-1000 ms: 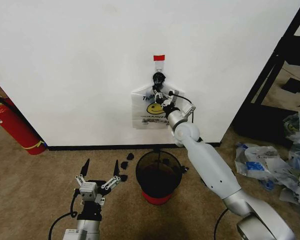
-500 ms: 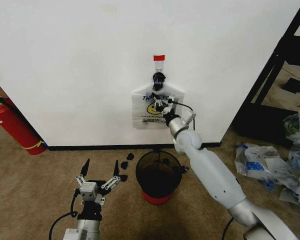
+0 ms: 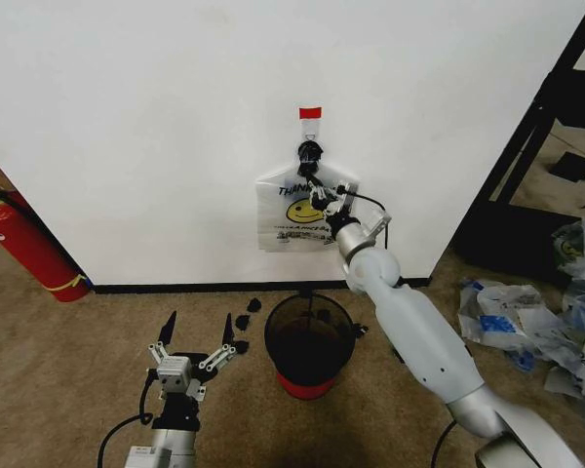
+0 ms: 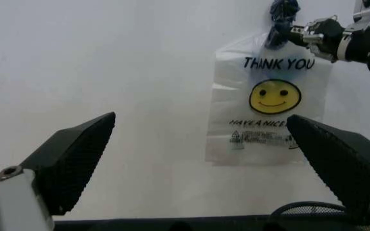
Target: Pick up the garbage bag from the wall and place it over the trash bin.
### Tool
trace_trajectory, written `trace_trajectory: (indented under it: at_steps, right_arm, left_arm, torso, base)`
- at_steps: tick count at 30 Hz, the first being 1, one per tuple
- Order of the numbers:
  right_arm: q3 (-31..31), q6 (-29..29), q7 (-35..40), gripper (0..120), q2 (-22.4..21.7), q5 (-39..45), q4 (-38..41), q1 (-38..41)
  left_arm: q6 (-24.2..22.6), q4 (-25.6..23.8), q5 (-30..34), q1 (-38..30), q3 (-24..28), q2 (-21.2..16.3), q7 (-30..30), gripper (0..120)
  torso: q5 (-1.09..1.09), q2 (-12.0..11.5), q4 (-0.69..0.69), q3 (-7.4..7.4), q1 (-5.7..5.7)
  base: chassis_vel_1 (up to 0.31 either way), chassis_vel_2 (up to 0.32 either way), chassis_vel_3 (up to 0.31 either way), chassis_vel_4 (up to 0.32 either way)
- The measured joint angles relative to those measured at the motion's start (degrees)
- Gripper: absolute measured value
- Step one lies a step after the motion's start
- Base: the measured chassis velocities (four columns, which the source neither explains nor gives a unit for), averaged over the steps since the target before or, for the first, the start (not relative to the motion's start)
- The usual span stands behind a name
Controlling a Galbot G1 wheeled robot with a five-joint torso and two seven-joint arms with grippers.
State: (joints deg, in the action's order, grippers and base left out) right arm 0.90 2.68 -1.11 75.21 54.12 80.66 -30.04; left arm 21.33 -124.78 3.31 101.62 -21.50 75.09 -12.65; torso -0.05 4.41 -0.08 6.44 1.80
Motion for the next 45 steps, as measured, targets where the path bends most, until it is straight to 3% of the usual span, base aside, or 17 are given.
trace_trajectory:
  at_steps: [19,38,45]
  right_arm:
    - [-0.4,-0.5,-0.1,85,1.0,-0.6,-1.8,1.4]
    - [-1.1,-0.5,-0.4,86,1.6,-0.3,-1.9,2.4]
    - [-1.5,-0.5,-0.6,55,1.8,-0.2,-1.9,2.4]
  left_arm:
    - [0.2,0.1,0.2,-0.1,-0.1,-0.1,0.0,100]
    - [0.2,0.2,0.1,-0.1,-0.1,0.2,0.0,100]
    - [0.4,0.2,0.1,-0.1,0.0,0.2,0.0,100]
  torso:
    - [0.00,0.0,0.00,0.00,0.00]
    - [0.00,0.0,0.00,0.00,0.00]
    - [0.00,0.0,0.00,0.00,0.00]
  base:
    - [0.000,0.000,0.000,0.000]
    - [0.000,0.000,0.000,0.000]
    - [0.000,0.000,0.000,0.000]
